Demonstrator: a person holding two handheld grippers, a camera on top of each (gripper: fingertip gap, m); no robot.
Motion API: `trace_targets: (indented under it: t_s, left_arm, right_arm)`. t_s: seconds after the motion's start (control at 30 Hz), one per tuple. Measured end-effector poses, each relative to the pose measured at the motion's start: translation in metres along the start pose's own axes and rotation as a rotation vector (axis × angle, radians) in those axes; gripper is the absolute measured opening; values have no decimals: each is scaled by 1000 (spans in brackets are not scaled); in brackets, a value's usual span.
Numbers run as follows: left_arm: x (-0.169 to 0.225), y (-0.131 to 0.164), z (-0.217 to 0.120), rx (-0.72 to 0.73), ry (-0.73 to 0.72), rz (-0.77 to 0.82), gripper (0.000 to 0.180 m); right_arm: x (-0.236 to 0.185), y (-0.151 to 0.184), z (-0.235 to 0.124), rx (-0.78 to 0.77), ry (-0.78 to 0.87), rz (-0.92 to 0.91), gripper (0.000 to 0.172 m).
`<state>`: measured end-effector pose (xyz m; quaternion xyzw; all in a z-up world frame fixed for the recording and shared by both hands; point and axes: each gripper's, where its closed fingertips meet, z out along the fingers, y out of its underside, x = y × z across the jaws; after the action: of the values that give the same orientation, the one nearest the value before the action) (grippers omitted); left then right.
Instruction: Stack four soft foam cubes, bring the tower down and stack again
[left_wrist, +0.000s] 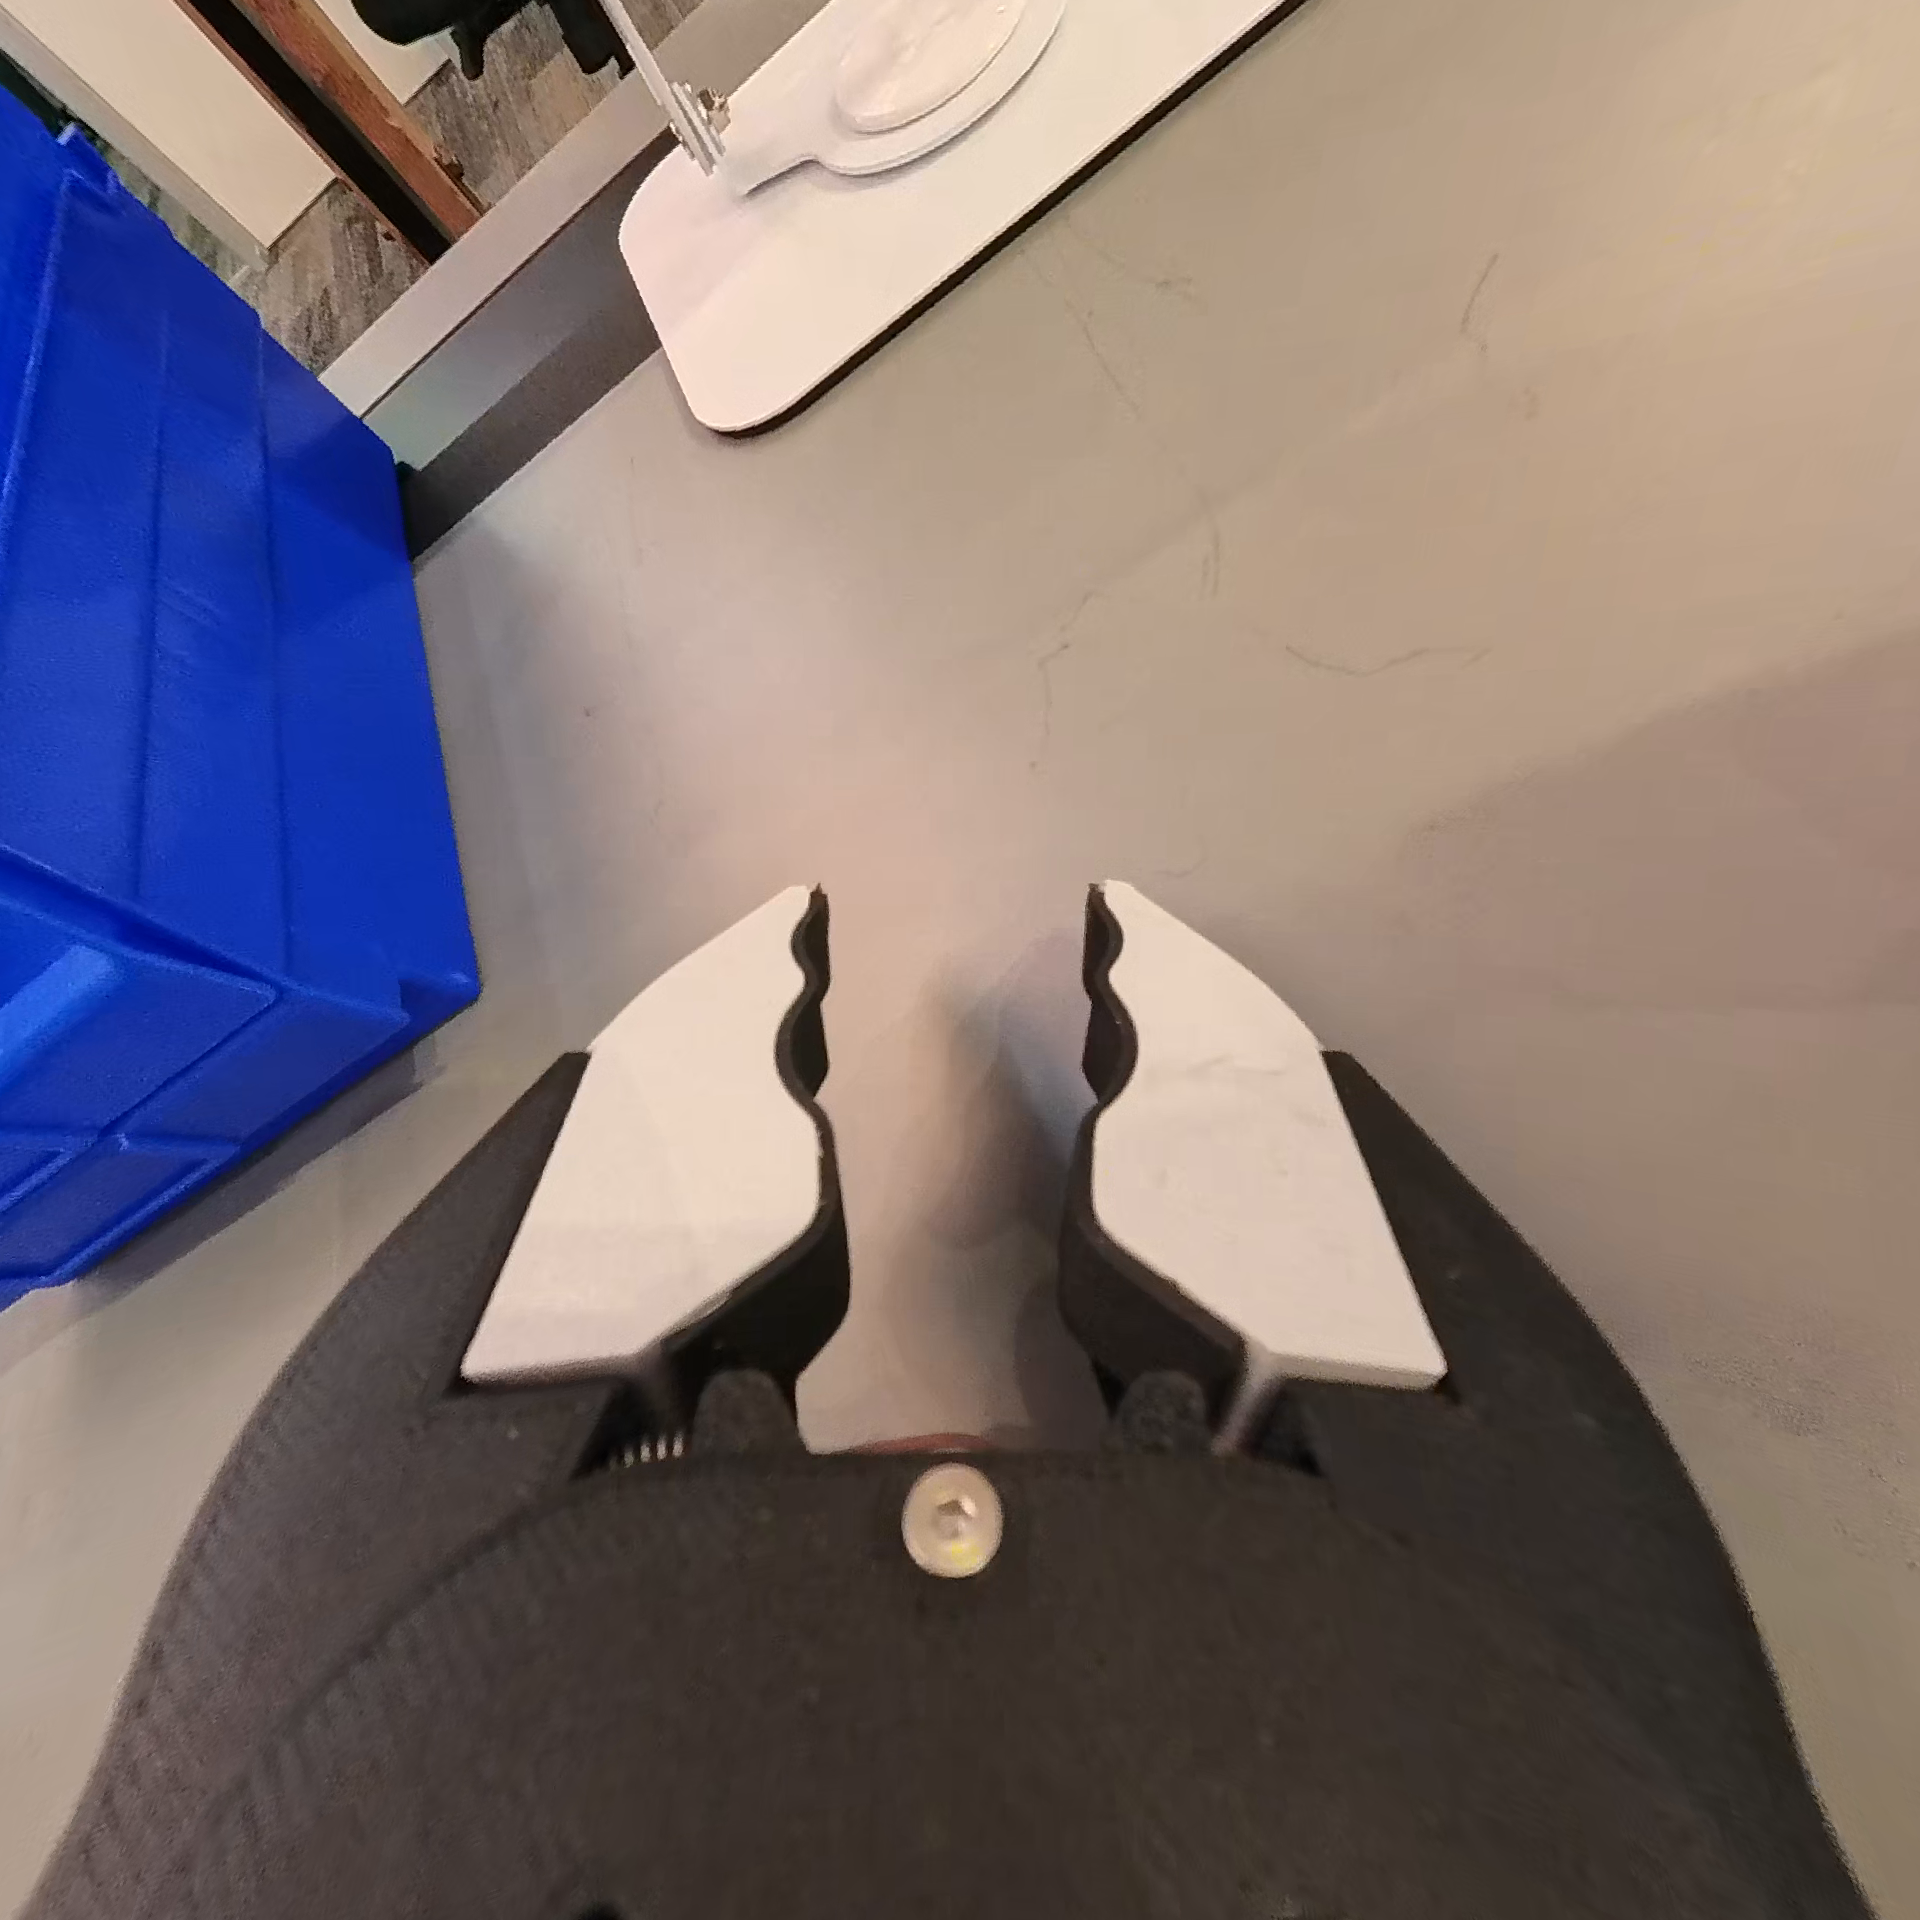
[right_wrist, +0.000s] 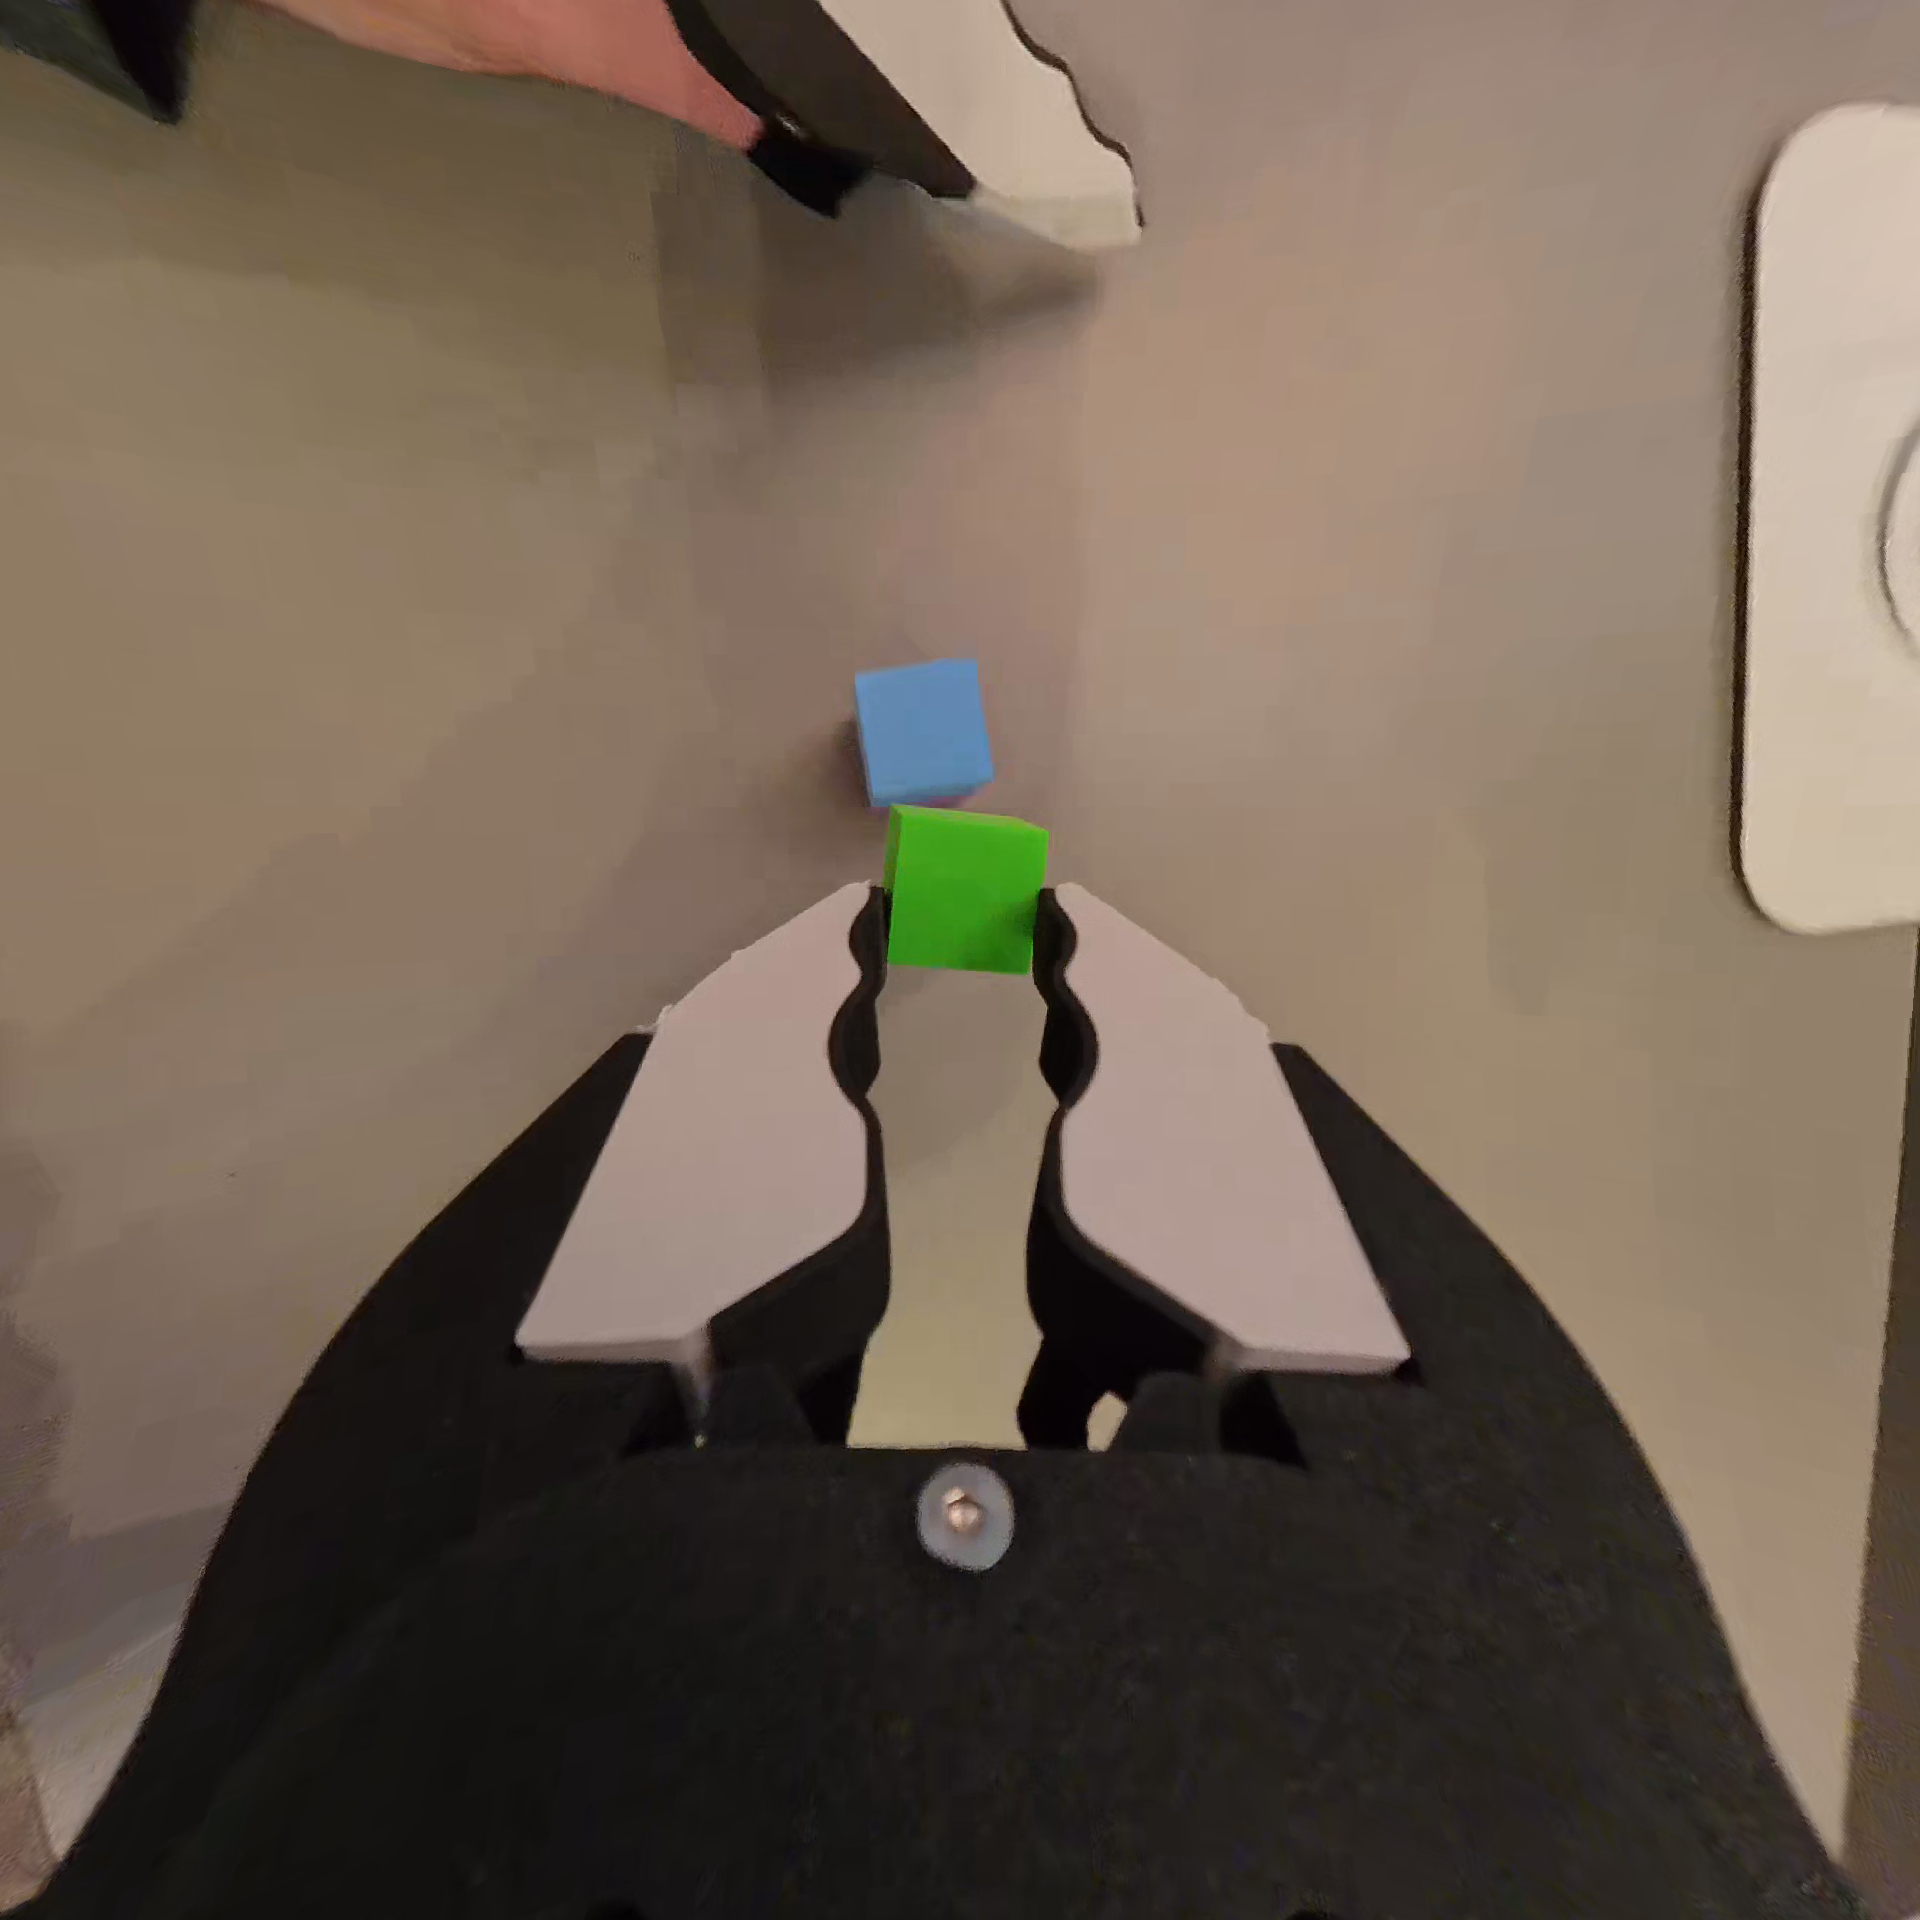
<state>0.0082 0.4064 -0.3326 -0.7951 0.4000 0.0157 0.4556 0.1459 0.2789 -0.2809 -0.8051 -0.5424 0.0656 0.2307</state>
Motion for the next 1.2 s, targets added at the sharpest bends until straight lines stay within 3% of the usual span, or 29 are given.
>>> trace_targets:
  t_s: [0.43,1.2]
  left_arm:
    - [-2,1,0,-5,-3,-17,50]
    - [-1,0,1,-3,-1,-13,49]
  right_arm:
    - [-6,-27,14,8,-90,-158,27]
    - [-7,-26,18,-55,-150,-223,27]
